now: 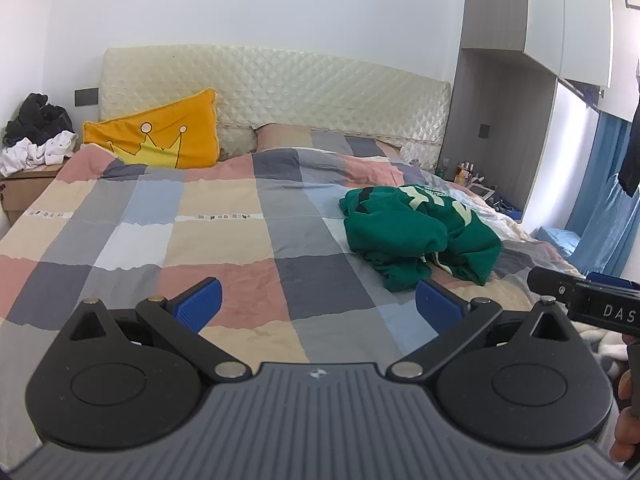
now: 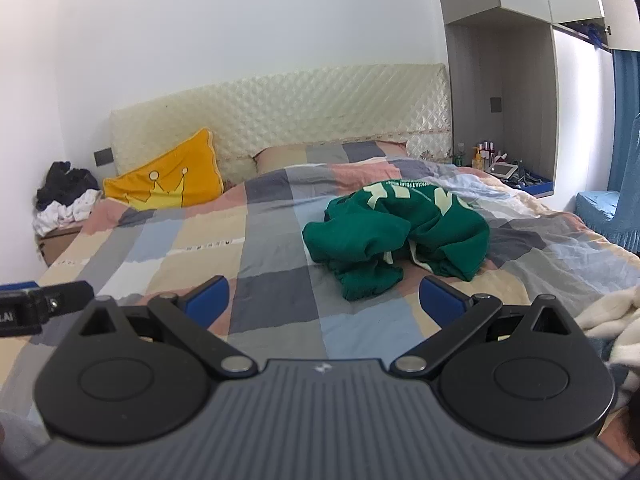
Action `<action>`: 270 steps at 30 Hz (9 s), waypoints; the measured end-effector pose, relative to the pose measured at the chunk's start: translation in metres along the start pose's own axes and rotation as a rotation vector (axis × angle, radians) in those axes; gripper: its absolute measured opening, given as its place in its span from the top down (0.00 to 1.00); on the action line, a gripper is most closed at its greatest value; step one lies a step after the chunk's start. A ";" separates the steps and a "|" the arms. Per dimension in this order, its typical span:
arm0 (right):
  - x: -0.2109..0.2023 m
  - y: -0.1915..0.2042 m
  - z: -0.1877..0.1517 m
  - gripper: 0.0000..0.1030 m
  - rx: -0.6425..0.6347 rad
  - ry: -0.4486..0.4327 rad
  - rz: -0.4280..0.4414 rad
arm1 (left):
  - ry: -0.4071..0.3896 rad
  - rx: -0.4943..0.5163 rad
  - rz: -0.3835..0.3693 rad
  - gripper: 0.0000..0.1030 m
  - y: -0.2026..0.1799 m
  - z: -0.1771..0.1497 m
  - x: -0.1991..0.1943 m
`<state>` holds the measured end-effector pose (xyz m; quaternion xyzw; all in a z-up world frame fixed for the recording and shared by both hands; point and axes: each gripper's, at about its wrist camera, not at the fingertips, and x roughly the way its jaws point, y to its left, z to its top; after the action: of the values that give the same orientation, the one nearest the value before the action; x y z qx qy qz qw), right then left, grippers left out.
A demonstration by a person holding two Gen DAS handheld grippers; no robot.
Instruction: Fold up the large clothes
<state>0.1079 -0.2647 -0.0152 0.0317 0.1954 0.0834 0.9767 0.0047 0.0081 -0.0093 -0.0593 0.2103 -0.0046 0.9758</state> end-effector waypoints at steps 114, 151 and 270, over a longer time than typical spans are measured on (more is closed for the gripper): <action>0.125 -0.083 0.150 0.90 0.600 -0.092 0.715 | -0.323 -0.590 -0.385 0.95 0.121 0.211 0.010; 0.423 -0.097 -0.028 0.89 0.737 0.431 0.325 | 0.054 -0.577 -0.201 0.92 0.170 0.046 0.416; 0.255 -0.025 0.002 0.86 0.088 0.044 0.105 | -0.099 -0.649 0.156 0.96 0.165 0.042 0.305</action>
<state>0.3443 -0.2447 -0.1118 0.0832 0.2181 0.1266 0.9641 0.2977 0.1667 -0.1155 -0.3508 0.1570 0.1404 0.9125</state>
